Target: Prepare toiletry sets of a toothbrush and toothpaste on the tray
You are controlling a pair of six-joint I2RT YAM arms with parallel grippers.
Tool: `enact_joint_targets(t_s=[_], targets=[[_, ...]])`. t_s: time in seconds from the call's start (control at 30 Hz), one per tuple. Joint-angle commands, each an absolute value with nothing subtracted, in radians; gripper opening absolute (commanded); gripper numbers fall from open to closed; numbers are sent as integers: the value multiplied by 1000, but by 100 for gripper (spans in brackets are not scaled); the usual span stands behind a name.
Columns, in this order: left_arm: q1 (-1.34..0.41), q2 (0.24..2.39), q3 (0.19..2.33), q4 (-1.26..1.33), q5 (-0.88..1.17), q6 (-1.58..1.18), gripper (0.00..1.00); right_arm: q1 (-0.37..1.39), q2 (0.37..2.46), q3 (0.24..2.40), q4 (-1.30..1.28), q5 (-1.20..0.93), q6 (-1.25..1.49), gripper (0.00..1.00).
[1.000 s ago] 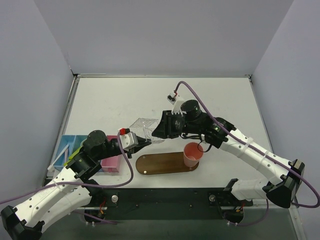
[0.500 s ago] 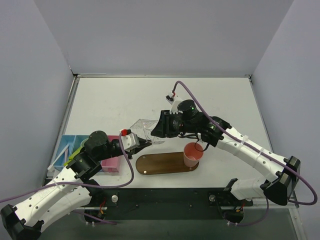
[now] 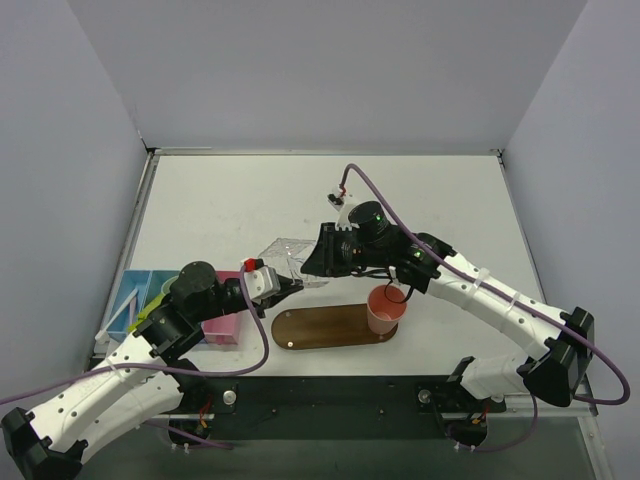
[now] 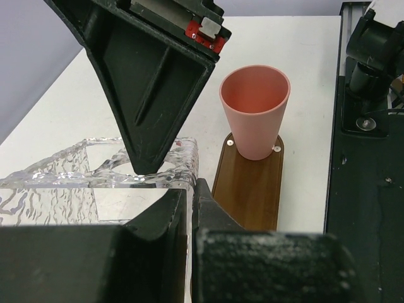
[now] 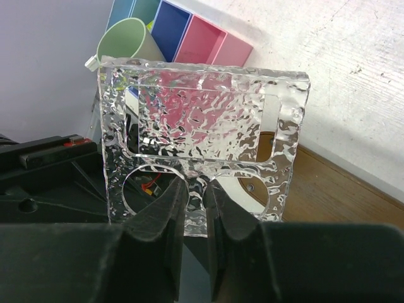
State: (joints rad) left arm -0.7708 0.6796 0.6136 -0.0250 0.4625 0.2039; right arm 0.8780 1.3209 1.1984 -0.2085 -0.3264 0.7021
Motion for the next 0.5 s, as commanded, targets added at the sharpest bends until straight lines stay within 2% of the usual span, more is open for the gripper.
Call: enact_joint_targets(t_s=[0.0,0.03,0.07,0.2,0.23,0.3,0.33,0.47], targets=[[-784,687,627,15,479,221,0,882,1333,1190,-149,-318,724,7],[-784,687,630,11,479,219,0,882,1333,1184,-146,-316,726,2],[-784,687,629,9,479,219,0,884,1333,1183,-144,-307,726,0],[-784,687,637,2,468,212,0,884,1318,1166,-144,-266,723,0],[-785,687,637,3,463,209,10,882,1304,1157,-144,-253,721,0],[-785,692,643,-30,451,203,21,882,1287,1147,-144,-210,713,0],[-784,696,647,-35,446,199,34,882,1270,1144,-144,-198,710,0],[-784,692,655,-35,420,169,57,884,1246,1135,-155,-132,689,0]])
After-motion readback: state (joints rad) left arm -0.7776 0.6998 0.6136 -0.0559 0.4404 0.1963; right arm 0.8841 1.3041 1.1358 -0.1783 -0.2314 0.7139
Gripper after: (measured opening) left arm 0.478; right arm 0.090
